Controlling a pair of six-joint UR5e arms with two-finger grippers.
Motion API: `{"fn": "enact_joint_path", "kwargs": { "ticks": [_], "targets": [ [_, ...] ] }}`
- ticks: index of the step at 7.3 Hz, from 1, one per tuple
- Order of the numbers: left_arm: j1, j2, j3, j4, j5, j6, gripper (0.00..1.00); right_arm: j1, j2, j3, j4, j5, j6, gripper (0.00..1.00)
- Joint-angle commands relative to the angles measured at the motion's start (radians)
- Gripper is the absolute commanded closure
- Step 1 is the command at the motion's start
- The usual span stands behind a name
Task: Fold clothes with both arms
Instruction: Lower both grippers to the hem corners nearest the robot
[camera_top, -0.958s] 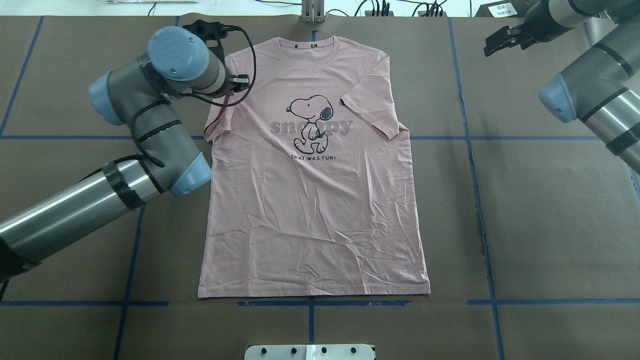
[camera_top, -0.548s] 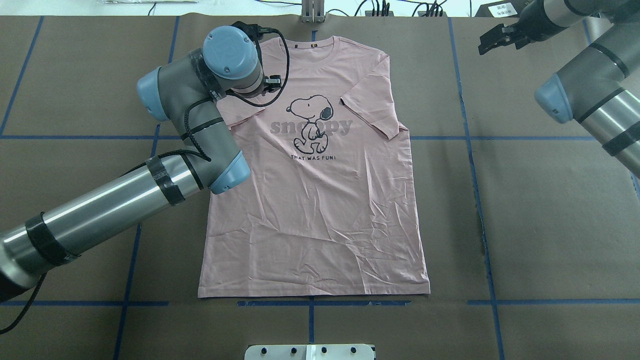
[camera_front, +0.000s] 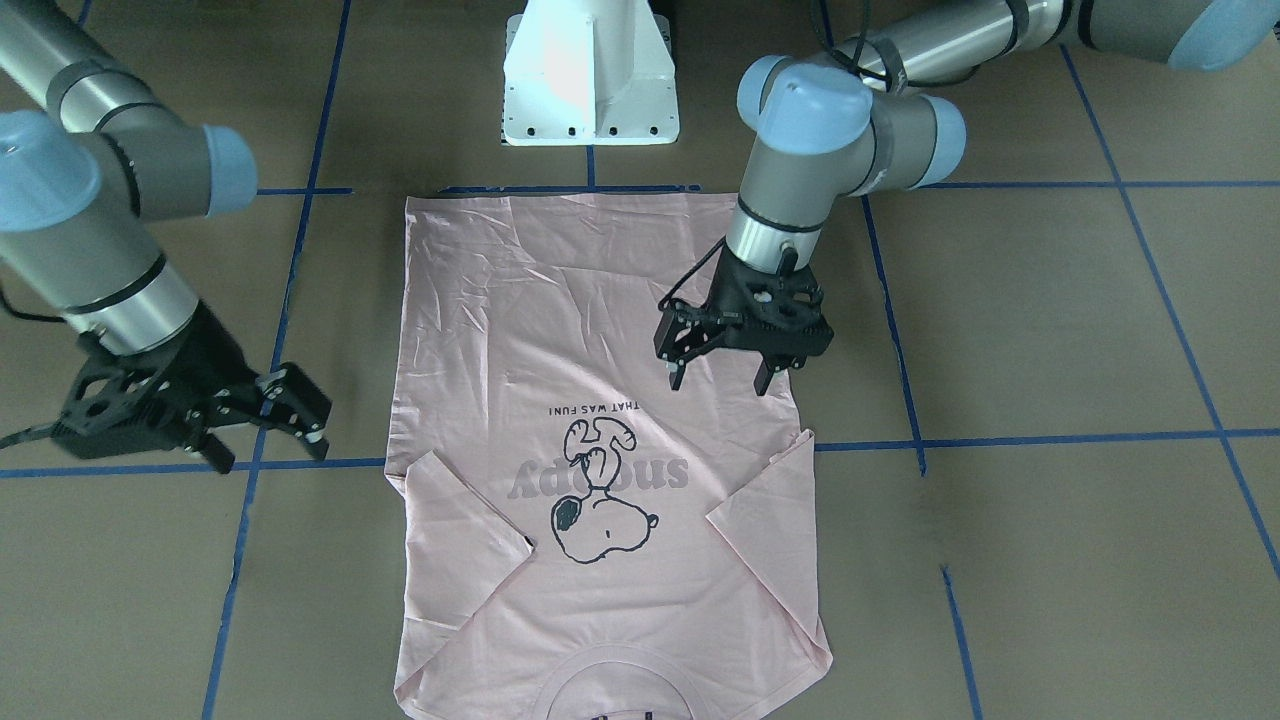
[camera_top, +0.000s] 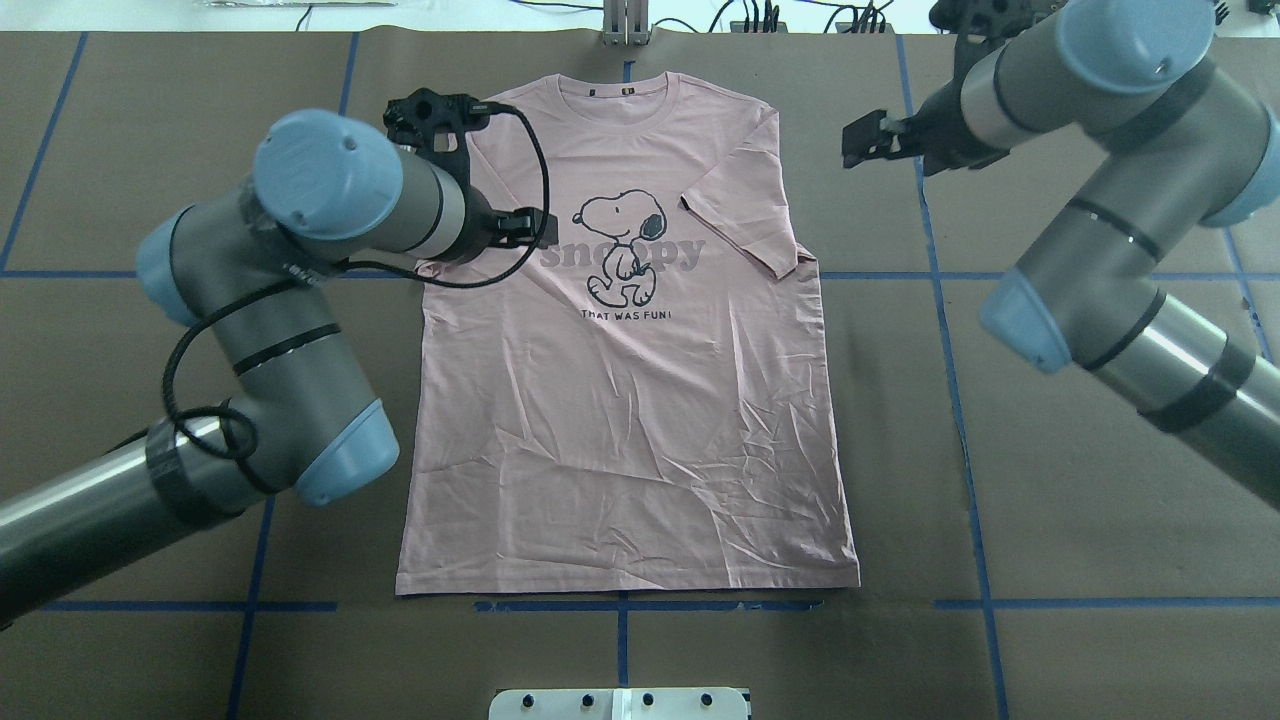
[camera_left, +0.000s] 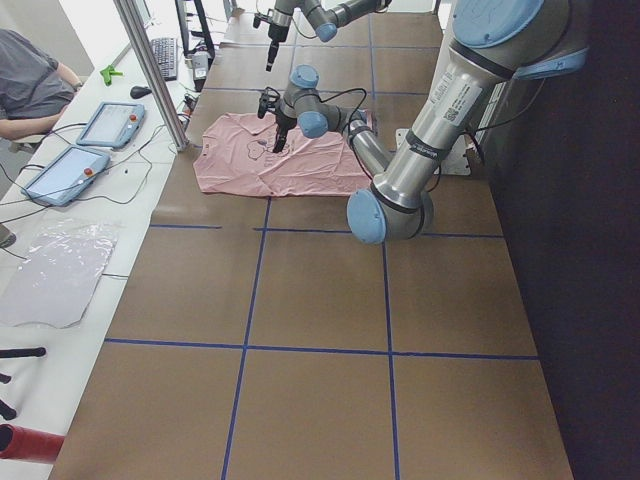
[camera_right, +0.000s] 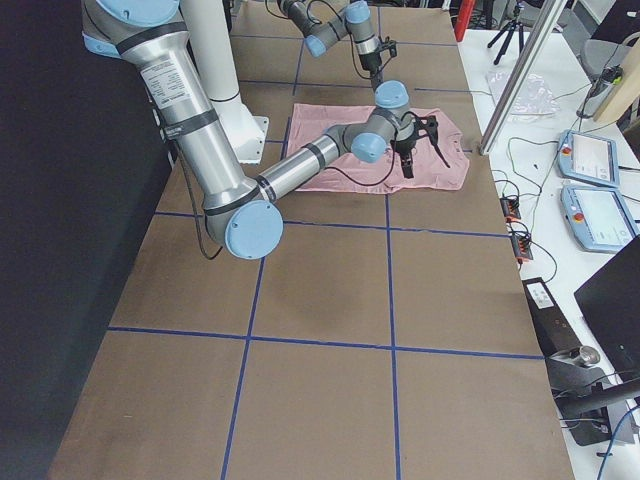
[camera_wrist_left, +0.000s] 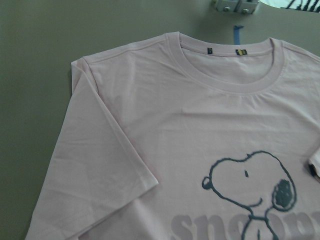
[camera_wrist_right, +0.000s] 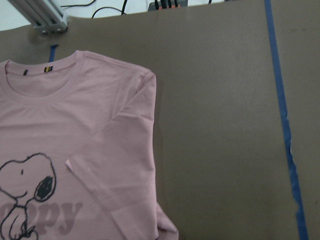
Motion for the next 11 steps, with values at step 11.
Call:
{"fn": "enact_joint_path", "kwargs": {
  "ticks": [11],
  "targets": [
    [0.452, 0.483, -0.3, -0.042, 0.183, -0.318, 0.37, -0.725, -0.435, 0.475, -0.023, -0.631, 0.594, 0.06]
  ]
}}
